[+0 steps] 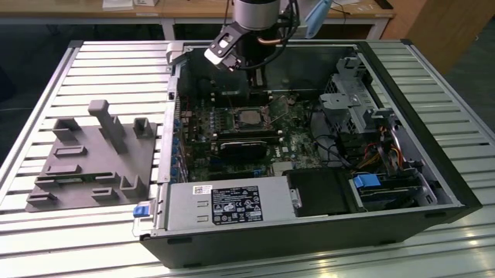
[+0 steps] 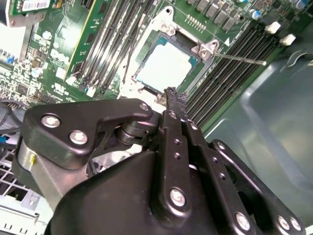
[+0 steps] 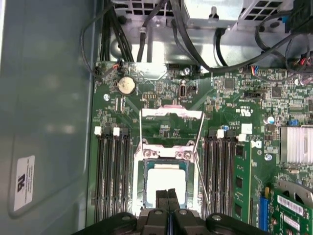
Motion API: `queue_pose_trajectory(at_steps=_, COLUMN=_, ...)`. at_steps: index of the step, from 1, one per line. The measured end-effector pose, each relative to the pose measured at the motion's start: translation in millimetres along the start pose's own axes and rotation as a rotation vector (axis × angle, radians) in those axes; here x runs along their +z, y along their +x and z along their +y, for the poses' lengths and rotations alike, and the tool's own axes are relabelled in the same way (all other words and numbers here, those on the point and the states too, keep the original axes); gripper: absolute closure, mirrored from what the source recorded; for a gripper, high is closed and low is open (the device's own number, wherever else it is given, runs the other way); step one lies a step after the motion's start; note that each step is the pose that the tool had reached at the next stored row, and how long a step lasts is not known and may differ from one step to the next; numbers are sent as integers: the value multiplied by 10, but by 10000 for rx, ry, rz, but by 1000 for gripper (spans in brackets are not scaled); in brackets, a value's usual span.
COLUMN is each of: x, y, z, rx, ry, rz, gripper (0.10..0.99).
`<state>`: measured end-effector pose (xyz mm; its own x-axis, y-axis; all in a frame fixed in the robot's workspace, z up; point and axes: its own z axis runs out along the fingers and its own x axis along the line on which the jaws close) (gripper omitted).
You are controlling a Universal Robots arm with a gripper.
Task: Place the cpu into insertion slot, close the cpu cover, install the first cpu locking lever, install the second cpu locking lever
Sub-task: 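Close the cpu cover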
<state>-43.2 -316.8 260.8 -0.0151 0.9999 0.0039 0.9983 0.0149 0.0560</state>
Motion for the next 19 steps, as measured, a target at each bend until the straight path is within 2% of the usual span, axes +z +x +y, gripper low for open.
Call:
queue_pose_trajectory(at_steps=9, x=11, y=21, z=192, rx=-1, ry=0, rz=1, gripper=984)
queue_pose_trajectory(at_steps=19, x=21, y=60, z=365, rx=3, ry=-1, rz=1, gripper=984)
